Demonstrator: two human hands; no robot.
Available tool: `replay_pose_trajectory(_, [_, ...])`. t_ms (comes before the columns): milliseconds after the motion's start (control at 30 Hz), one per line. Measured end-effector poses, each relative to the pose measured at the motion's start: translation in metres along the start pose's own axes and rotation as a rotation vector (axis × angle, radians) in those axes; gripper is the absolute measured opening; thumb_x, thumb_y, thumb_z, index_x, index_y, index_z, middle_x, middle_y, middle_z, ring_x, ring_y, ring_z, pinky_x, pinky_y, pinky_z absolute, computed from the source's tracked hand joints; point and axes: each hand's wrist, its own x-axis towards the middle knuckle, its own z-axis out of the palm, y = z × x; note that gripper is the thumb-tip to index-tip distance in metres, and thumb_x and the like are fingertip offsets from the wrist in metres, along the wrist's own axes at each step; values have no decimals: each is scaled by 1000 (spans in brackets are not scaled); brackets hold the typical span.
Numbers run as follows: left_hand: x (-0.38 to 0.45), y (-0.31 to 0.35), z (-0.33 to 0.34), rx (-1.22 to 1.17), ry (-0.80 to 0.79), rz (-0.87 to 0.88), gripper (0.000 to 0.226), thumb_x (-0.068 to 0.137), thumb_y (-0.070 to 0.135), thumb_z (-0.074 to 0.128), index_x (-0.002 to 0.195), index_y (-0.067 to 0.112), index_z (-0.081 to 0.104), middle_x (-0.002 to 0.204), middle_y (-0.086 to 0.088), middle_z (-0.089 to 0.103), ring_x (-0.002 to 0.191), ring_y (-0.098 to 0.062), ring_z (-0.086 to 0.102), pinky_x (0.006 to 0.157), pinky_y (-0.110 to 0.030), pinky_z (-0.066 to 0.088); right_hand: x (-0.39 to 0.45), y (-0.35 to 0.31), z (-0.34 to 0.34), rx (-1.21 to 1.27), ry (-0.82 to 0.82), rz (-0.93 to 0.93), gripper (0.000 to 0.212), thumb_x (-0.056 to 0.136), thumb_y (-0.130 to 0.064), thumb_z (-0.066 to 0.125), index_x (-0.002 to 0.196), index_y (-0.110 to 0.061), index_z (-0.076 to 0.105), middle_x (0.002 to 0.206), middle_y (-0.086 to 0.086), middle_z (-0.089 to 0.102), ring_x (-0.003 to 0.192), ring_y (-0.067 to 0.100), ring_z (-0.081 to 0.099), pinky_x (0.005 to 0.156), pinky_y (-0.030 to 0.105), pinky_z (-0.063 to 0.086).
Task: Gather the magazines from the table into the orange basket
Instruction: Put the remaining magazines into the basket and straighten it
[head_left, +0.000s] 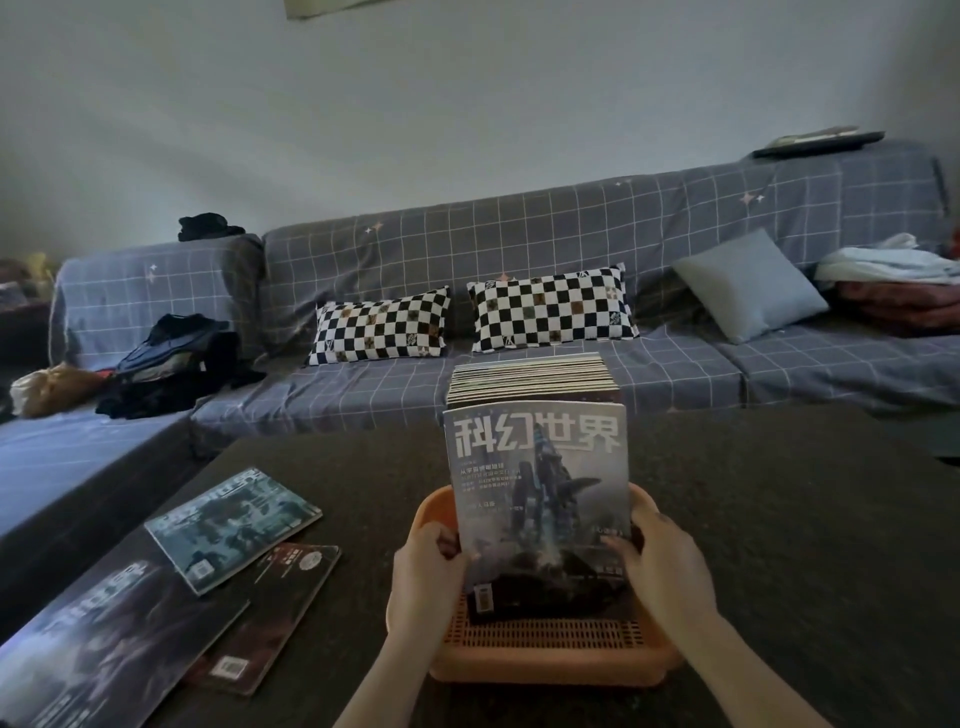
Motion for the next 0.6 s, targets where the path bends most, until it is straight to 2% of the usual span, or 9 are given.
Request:
replay_pose_trajectory(100, [-3,1,0,-29,23,29,23,77,25,77,80,28,55,80,9,63,70,-2,60,55,-15,41,1,-1,1,4,-8,11,37,87,-30,61,123,-22,52,83,-13,57,65,-1,50,56,13,38])
replay_pose_trajectory(333, [-3,1,-2,-25,3,54,15,82,25,73,85,30,58,85,9,66,75,-1,62,65,-20,48,3,0,2,11,-10,45,39,88,-28,61,125,-20,51,98,-5,63,77,5,56,66,18,45])
replay_pose_trajectory(433, [-3,0,-2,-22,2,52,14,83,25,71,81,33,59,81,11,66,71,2,62,60,-15,45,3,1,4,33,2,52,42,87,-27,62,127,-19,50,104,-3,65,88,10,61,70,20,47])
replay_pose_trajectory(600, [-5,-2,0,45,51,123,34,87,21,66,62,40,54,60,17,60,57,11,59,47,-8,41,4,4,8,94,52,51,52,85,-21,65,133,-18,46,108,-1,67,95,13,63,74,23,49])
